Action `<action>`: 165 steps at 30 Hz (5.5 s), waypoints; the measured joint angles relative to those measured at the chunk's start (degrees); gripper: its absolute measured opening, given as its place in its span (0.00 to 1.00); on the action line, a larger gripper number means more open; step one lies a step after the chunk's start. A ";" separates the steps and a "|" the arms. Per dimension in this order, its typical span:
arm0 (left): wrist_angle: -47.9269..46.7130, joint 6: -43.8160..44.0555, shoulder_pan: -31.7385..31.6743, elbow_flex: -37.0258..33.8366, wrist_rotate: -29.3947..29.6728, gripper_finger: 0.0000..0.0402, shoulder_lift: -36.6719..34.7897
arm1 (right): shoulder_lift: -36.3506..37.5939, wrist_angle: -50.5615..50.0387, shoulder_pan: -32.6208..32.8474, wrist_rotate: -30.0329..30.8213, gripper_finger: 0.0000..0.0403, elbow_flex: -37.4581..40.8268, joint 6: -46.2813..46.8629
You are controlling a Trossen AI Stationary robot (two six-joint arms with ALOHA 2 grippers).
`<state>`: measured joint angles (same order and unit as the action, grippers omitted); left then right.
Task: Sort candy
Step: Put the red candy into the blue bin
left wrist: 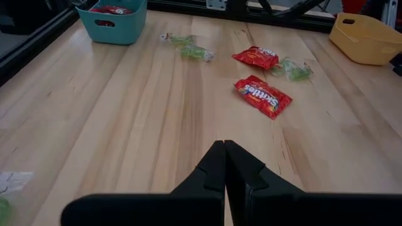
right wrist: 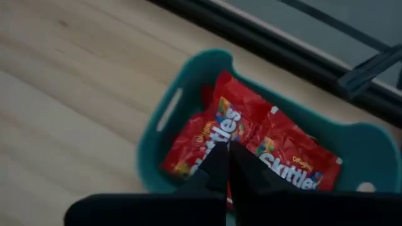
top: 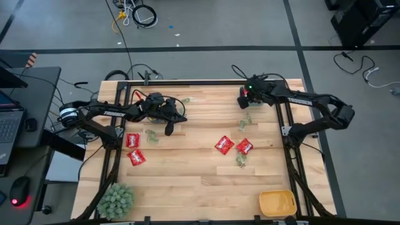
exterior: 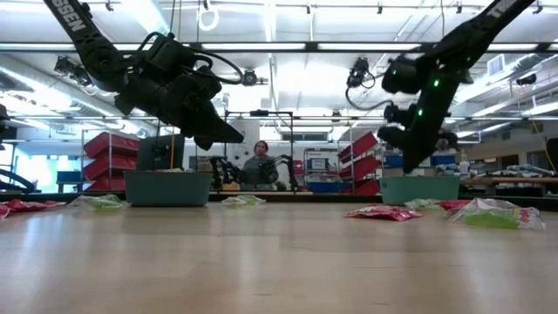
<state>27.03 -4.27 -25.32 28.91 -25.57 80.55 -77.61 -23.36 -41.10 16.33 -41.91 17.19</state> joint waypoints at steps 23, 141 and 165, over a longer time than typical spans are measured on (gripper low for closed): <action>-0.69 3.30 0.00 0.02 0.53 0.01 0.00 | -0.08 1.75 3.41 1.36 0.00 -3.21 -5.36; 37.81 7.76 12.76 -11.56 5.02 0.00 0.02 | 2.45 -8.76 -7.23 -8.69 0.54 -8.36 -9.90; 36.34 7.70 12.74 -11.56 5.02 0.00 0.04 | 8.93 -13.50 42.98 -16.91 0.31 2.81 16.91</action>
<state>63.37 3.43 -12.58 17.34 -20.56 80.60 -68.67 -36.87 1.88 -0.58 -39.10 34.10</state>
